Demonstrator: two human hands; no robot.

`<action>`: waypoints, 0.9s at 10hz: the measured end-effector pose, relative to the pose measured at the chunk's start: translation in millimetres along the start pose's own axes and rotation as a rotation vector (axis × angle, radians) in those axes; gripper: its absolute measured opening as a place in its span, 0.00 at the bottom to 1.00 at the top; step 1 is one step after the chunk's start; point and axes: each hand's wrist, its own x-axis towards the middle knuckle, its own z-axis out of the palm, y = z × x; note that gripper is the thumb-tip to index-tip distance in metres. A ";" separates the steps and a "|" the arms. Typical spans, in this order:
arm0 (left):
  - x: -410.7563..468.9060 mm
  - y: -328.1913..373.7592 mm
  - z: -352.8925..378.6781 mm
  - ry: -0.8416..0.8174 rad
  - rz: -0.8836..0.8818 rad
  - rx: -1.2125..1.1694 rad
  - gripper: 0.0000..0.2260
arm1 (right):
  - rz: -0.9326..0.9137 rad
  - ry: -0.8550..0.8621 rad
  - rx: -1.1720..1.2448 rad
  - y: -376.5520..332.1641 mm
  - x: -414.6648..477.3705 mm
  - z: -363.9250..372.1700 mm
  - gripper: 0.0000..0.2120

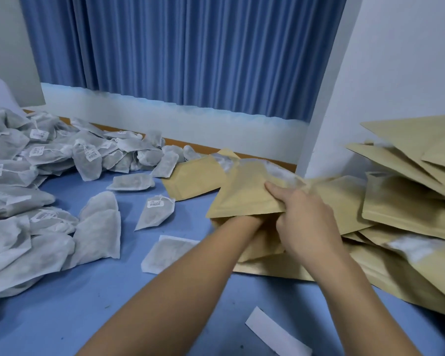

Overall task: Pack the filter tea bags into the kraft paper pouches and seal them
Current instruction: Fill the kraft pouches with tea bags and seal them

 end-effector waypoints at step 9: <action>-161.0 -5.6 35.1 0.252 -0.473 -1.532 0.11 | 0.015 0.194 0.452 58.8 -163.2 17.8 0.19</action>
